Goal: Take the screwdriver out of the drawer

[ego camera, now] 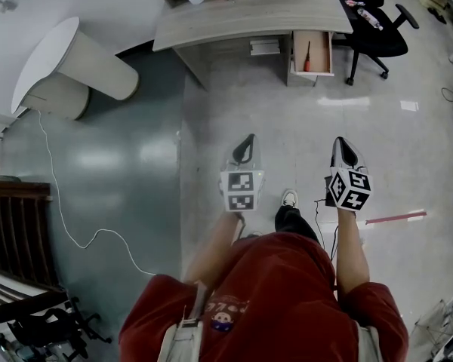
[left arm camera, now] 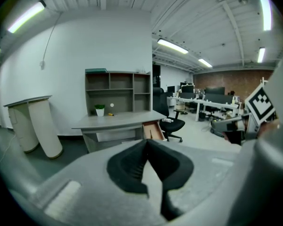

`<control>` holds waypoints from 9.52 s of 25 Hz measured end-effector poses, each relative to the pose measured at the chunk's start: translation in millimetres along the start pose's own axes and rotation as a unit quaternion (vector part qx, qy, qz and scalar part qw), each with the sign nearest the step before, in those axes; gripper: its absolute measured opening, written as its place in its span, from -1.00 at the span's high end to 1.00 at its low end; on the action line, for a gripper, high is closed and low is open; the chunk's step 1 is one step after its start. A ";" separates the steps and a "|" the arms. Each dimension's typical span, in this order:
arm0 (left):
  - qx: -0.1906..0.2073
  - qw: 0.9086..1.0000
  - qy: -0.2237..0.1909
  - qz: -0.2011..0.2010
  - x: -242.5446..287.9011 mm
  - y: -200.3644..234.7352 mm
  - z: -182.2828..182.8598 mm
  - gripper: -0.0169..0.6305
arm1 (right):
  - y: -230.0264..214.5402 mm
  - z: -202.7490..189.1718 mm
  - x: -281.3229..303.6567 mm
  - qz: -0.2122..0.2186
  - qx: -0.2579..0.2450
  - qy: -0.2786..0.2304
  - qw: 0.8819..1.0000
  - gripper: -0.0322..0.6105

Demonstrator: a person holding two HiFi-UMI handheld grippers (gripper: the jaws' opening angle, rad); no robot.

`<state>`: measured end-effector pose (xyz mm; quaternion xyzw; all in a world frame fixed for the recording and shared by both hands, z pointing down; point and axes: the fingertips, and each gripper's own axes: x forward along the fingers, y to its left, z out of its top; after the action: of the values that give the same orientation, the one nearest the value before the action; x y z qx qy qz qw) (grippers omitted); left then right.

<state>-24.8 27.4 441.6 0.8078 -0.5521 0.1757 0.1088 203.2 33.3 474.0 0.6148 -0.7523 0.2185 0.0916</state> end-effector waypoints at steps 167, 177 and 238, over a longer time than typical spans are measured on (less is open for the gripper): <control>-0.019 0.974 0.186 -0.128 605.6 131.0 -41.4 0.94 | -158.0 -83.0 627.1 -0.072 0.013 0.386 0.920 0.59; -0.004 0.983 0.146 -0.108 551.5 138.3 -1.2 0.94 | -123.6 -27.0 567.3 -0.056 0.033 0.316 0.947 0.59; 0.012 0.999 -0.010 -0.048 369.8 197.2 133.6 0.94 | -6.7 158.4 389.3 -0.015 0.003 0.059 0.998 0.59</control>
<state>-64.8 -410.1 465.3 0.8362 -0.5116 0.1691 0.1020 141.9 -382.1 493.2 0.6122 -0.7357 0.2553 0.1369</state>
